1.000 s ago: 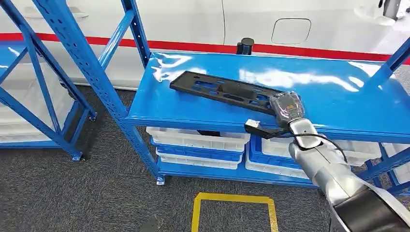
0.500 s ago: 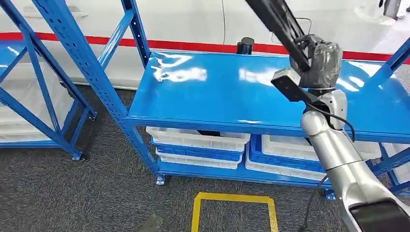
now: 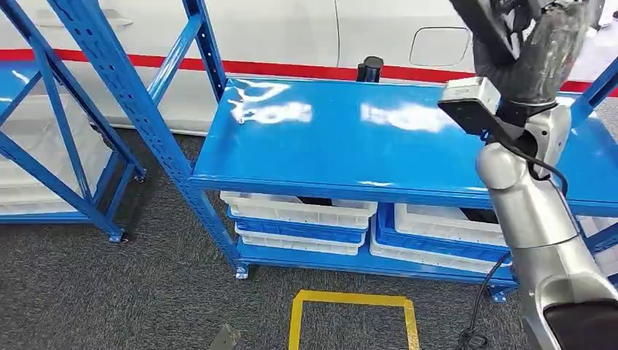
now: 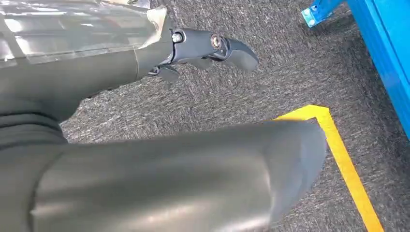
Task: Take the parts from the cabinet and place them on the table.
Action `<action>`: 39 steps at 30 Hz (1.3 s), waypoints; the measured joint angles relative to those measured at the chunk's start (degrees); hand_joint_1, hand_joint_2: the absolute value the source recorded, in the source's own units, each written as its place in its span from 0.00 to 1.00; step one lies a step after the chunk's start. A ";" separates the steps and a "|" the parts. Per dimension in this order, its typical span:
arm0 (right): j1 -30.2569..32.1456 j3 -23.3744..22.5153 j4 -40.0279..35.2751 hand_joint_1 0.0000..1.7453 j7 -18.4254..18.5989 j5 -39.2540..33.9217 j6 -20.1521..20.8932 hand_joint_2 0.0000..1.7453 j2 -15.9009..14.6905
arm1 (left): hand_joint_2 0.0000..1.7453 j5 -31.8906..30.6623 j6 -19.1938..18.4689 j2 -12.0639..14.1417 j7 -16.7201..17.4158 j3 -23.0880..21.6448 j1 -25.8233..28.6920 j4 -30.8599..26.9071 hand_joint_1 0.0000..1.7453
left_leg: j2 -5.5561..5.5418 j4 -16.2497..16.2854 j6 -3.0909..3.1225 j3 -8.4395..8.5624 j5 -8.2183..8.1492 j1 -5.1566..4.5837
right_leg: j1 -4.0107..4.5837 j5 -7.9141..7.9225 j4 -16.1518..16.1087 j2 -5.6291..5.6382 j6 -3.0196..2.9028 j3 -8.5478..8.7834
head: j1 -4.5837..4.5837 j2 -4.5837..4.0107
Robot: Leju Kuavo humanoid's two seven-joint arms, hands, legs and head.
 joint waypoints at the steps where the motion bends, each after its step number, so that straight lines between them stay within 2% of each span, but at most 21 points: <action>1: 0.01 -0.19 -1.84 1.00 0.11 0.00 -0.09 1.00 -0.11 | 0.00 0.20 0.00 -0.02 -0.13 0.00 0.02 0.00 0.00 | 0.01 0.00 0.00 0.00 -0.01 0.00 | 0.00 0.00 0.00 0.00 0.00 0.00 | -0.02 0.00; 7: 0.36 -0.55 -8.14 1.00 0.39 0.18 -0.37 1.00 -0.57 | 0.00 0.66 0.02 -0.11 -0.46 0.00 0.11 0.00 0.00 | 0.03 -0.01 -0.01 0.01 -0.02 0.00 | 0.00 0.00 -0.01 0.01 0.00 0.00 | -0.02 0.00; 17: 0.75 -0.98 -10.53 1.00 0.42 0.22 -0.35 1.00 -0.94 | 0.00 0.70 0.02 -0.17 -0.50 0.00 0.13 0.00 0.00 | 0.03 0.00 0.00 0.05 0.00 0.00 | 0.00 0.00 -0.01 0.02 0.00 0.03 | -0.02 0.00; 18: 0.77 -1.05 -10.62 1.00 0.42 0.22 -0.37 1.00 -0.94 | 1.00 0.70 0.02 -0.17 -0.50 0.00 0.13 0.00 0.00 | 0.03 0.00 0.00 0.05 0.00 0.00 | 0.00 0.00 -0.01 0.01 0.00 0.03 | -0.02 0.00; 29: 3.48 -1.86 -13.33 1.00 0.44 2.23 -1.00 1.00 -0.61 | 1.00 2.43 1.27 -0.22 -0.09 0.63 0.27 0.00 0.00 | 0.02 -0.01 0.01 0.03 -0.01 0.00 | 0.00 0.00 -0.01 0.01 0.00 0.04 | -0.02 0.00; 39: 9.03 -3.30 -13.94 1.00 0.11 0.32 -1.09 1.00 0.37 | 1.00 4.22 -0.15 -0.17 -0.96 1.40 0.29 0.00 0.00 | 0.01 0.19 0.09 -0.02 -0.11 -0.12 | -0.17 0.03 -0.10 0.00 0.03 0.08 | -0.02 0.00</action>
